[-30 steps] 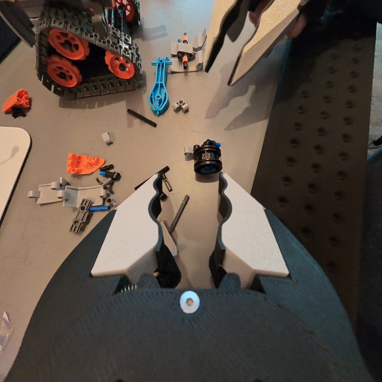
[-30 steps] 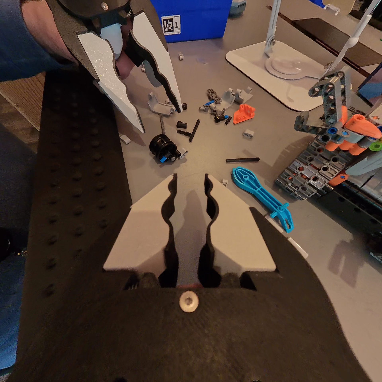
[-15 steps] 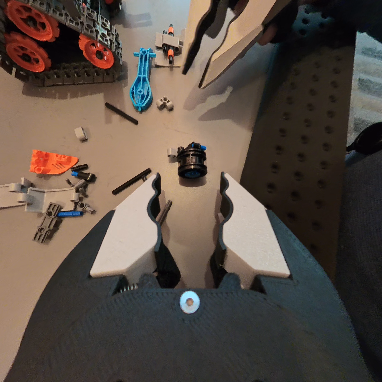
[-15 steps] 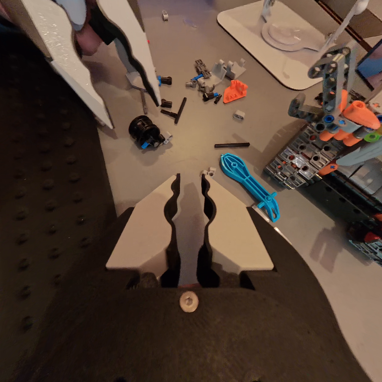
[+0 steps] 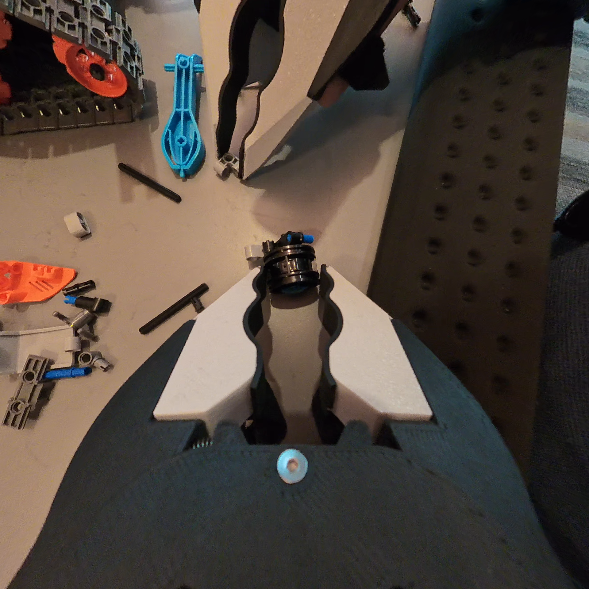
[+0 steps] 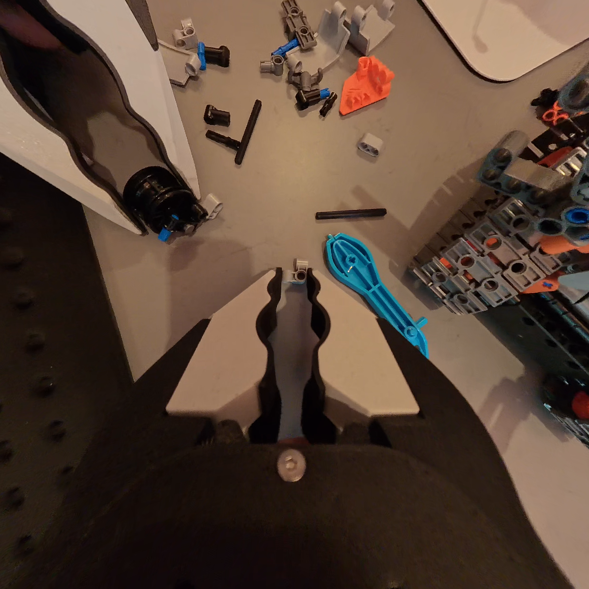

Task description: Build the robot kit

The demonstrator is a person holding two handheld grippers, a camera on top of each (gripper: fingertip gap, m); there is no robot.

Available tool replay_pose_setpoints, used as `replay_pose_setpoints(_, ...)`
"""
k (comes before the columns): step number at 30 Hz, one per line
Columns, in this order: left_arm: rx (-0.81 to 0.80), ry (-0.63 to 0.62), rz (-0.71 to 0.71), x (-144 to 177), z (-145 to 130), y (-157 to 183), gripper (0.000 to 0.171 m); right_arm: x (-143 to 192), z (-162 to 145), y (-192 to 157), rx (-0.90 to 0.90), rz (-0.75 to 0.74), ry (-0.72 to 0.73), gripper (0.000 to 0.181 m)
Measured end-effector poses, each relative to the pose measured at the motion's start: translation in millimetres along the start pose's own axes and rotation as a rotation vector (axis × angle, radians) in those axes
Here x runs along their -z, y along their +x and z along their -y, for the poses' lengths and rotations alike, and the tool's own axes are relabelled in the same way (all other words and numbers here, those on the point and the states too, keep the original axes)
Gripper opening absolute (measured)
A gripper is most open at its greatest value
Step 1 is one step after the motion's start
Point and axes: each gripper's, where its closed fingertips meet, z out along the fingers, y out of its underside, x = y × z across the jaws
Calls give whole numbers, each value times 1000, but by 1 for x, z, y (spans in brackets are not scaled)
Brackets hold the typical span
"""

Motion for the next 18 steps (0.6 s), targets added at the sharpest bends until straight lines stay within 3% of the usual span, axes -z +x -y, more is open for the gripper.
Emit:
replay_pose_setpoints(6,-62,81,57,10,6,-7,30,9,10,0,-8,23,97,13)
replay_pose_setpoints(11,-126,43,66,9,0,-5,31,17,15,-9,-41,118,163,13)
replay_pose_setpoints(13,-200,-11,104,6,-5,-6,31,17,12,-12,0,111,154,13)
replay_pose_setpoints(18,-287,-8,72,5,-4,11,31,13,9,-21,46,130,135,13)
